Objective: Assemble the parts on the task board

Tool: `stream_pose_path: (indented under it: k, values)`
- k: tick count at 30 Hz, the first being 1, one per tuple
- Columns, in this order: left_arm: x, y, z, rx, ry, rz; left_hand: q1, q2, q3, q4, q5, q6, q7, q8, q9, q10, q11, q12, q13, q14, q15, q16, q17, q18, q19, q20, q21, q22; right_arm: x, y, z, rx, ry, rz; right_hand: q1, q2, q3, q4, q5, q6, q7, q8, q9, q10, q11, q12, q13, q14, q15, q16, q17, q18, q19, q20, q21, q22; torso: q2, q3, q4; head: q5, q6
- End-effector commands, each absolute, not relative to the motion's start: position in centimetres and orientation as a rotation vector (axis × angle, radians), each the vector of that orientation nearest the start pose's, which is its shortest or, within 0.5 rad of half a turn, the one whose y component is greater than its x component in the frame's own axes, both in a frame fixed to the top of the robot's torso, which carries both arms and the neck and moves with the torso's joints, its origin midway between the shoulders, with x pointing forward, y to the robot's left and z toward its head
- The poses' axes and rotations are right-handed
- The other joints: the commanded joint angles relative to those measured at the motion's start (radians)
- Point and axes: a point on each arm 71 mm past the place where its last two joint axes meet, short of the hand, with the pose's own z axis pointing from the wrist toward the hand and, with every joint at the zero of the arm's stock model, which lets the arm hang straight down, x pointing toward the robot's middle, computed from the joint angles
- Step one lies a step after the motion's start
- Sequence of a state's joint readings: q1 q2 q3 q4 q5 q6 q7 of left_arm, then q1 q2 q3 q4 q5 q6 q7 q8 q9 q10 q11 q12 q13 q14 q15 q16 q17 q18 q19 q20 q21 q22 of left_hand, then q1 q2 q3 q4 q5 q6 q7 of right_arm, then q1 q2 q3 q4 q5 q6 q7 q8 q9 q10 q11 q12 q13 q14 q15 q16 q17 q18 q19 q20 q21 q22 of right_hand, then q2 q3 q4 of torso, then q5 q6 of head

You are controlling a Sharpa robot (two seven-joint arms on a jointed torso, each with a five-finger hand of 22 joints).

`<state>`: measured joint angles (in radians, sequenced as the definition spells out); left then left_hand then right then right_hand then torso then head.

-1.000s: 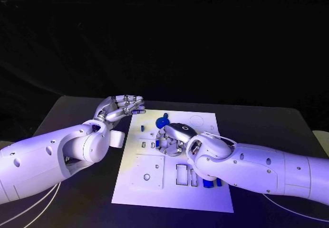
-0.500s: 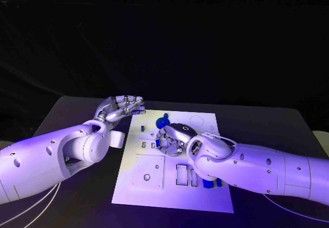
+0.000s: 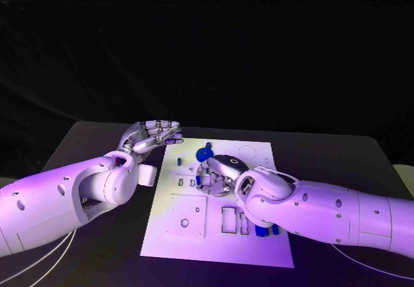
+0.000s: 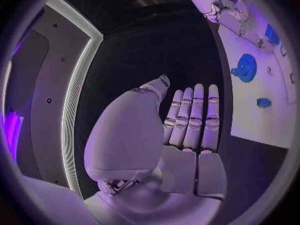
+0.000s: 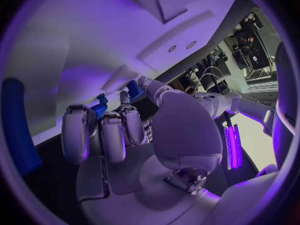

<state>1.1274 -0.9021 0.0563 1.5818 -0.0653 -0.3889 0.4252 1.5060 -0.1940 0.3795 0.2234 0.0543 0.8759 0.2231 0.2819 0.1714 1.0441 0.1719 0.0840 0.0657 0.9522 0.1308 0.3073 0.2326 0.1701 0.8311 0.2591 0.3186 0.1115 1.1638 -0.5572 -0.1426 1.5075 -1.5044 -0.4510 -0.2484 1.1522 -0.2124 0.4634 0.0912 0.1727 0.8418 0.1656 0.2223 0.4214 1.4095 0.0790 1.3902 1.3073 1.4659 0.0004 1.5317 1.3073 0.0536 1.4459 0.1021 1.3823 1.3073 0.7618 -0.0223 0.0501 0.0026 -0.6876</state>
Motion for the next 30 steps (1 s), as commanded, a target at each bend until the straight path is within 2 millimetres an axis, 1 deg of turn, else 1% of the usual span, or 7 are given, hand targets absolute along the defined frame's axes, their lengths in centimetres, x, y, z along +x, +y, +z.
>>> stream_pose_path:
  k: [1, 6, 16, 20, 22, 26, 30]
  values:
    - [48.0, 22.5, -17.0, -1.071, 1.337, -1.528, -0.011, -0.011, 0.003, 0.001, -0.003, -0.005, 0.002, -0.006, -0.002, 0.001, 0.004, -0.007, 0.0, -0.002, 0.007, -0.006, 0.002, 0.013, 0.004, 0.001, -0.005, -0.002, 44.9, -6.9, -21.9, -0.191, 1.596, 0.806, -0.018, -0.022, -0.073, 0.031, 0.017, -0.059, 0.016, -0.037, -0.013, -0.004, 0.017, -0.002, 0.066, 0.081, 0.021, 0.006, 0.162, -0.004, 0.003, 0.017, 0.002, 0.127, 0.0, 0.001, 0.0013, 0.0, 0.002]
    - [48.1, 22.6, -17.1, -1.042, 1.378, -1.51, -0.042, -0.026, -0.019, 0.01, -0.003, -0.014, -0.004, -0.012, -0.003, -0.007, 0.003, -0.017, 0.0, -0.004, 0.008, -0.012, 0.005, 0.014, 0.005, 0.003, -0.006, -0.005, 44.7, -7.5, -21.4, -0.164, 1.54, 0.833, 0.127, 0.054, -0.369, 0.133, 0.045, -0.099, 0.038, -0.072, -0.025, -0.011, 0.032, 0.0, 0.061, 0.081, 0.038, 0.007, 0.166, -0.004, 0.005, 0.04, -0.001, 0.133, -0.002, 0.0011, 0.0004, 0.001, 0.003]
    - [48.4, 22.8, -17.6, -0.98, 1.454, -1.45, -0.07, -0.018, -0.057, 0.021, -0.002, 0.004, -0.018, -0.005, 0.002, 0.053, -0.019, -0.001, 0.008, 0.082, -0.02, 0.032, 0.037, 0.016, 0.063, -0.018, 0.026, 0.003, 44.0, -9.6, -19.1, -0.118, 1.445, 0.915, 0.172, 0.069, -0.391, 0.163, 0.055, -0.087, 0.034, -0.068, -0.026, -0.01, 0.034, 0.001, 0.06, 0.081, 0.036, 0.007, 0.165, -0.004, 0.006, 0.038, -0.002, 0.135, -0.009, 0.0021, -0.0036, 0.004, 0.009]
    - [48.5, 22.9, -18.0, -0.977, 1.51, -1.406, -0.116, 0.005, -0.072, 0.06, -0.001, 0.04, -0.029, 0.01, 0.012, 0.133, -0.041, 0.027, 0.021, 0.181, -0.053, 0.112, 0.085, 0.016, 0.132, -0.048, 0.073, 0.022, 44.5, -11.4, -17.6, -0.054, 1.438, 0.977, 0.215, 0.097, -0.366, 0.161, 0.097, -0.046, 0.023, -0.047, -0.019, -0.018, 0.024, -0.007, 0.052, 0.076, 0.029, -0.001, 0.144, 0.003, -0.01, 0.033, -0.027, 0.119, -0.015, 0.0032, -0.0052, 0.0, 0.01]
    - [48.4, 23.0, -18.2, -0.96, 1.559, -1.377, -0.175, 0.048, -0.069, 0.064, 0.005, 0.081, -0.051, 0.033, 0.024, 0.224, -0.072, 0.08, 0.048, 0.276, -0.088, 0.219, 0.144, 0.016, 0.196, -0.077, 0.125, 0.046, 44.8, -12.5, -16.9, -0.031, 1.431, 0.985, 0.244, 0.105, -0.343, 0.15, 0.11, -0.033, 0.018, -0.039, -0.018, -0.021, 0.018, -0.01, 0.049, 0.075, 0.023, -0.002, 0.141, 0.004, -0.013, 0.028, -0.034, 0.116, -0.019, 0.0036, -0.0064, 0.001, 0.008]
    - [48.3, 23.1, -18.7, -0.903, 1.682, -1.309, -0.201, 0.043, -0.066, 0.066, 0.002, 0.097, -0.078, 0.059, 0.045, 0.271, -0.102, 0.151, 0.102, 0.344, -0.123, 0.423, 0.267, 0.012, 0.278, -0.127, 0.223, 0.096, 45.8, -14.9, -15.3, 0.054, 1.44, 0.988, 0.244, 0.104, -0.339, 0.152, 0.109, -0.026, 0.016, -0.035, -0.017, -0.023, 0.017, -0.012, 0.047, 0.074, 0.022, -0.004, 0.138, 0.005, -0.014, 0.026, -0.036, 0.115, -0.026, 0.0055, -0.0069, 0.007, 0.003]
    - [48.3, 23.0, -19.1, -0.82, 1.85, -1.212, -0.258, 0.037, -0.088, 0.066, -0.005, 0.071, -0.089, 0.115, 0.09, 0.232, -0.116, 0.295, 0.223, 0.409, -0.14, 0.806, 0.629, 0.011, 0.335, -0.167, 0.367, 0.178, 47.2, -18.1, -13.9, 0.202, 1.457, 0.975, 0.245, 0.106, -0.332, 0.154, 0.11, -0.018, 0.013, -0.029, -0.016, -0.021, 0.014, -0.011, 0.048, 0.074, 0.019, -0.005, 0.137, 0.005, -0.016, 0.024, -0.04, 0.113, -0.037, 0.0079, -0.0085, 0.009, 0.0]
